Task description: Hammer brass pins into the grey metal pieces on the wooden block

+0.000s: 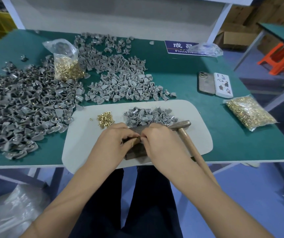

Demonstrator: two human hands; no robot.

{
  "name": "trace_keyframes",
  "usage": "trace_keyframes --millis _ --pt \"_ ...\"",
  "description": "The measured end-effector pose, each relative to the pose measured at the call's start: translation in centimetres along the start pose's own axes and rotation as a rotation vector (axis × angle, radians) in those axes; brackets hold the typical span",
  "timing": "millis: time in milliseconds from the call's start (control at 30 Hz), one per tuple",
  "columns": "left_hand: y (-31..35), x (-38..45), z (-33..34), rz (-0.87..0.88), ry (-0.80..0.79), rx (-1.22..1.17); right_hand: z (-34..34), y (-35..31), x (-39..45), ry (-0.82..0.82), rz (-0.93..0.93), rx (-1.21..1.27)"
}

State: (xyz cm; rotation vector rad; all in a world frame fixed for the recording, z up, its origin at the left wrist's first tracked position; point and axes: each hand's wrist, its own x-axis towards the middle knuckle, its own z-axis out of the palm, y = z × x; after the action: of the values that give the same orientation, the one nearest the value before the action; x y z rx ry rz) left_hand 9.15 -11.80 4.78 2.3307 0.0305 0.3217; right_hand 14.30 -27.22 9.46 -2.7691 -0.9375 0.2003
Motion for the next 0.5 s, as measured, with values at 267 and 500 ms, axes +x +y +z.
trace_keyframes --millis 267,500 --pt "0.5 -0.4 0.3 -0.040 0.036 0.001 0.0 7.6 -2.4 0.466 0.377 0.151" --pt "0.9 -0.7 0.7 -0.067 0.060 0.048 3.1 11.9 -4.1 0.132 0.445 0.093"
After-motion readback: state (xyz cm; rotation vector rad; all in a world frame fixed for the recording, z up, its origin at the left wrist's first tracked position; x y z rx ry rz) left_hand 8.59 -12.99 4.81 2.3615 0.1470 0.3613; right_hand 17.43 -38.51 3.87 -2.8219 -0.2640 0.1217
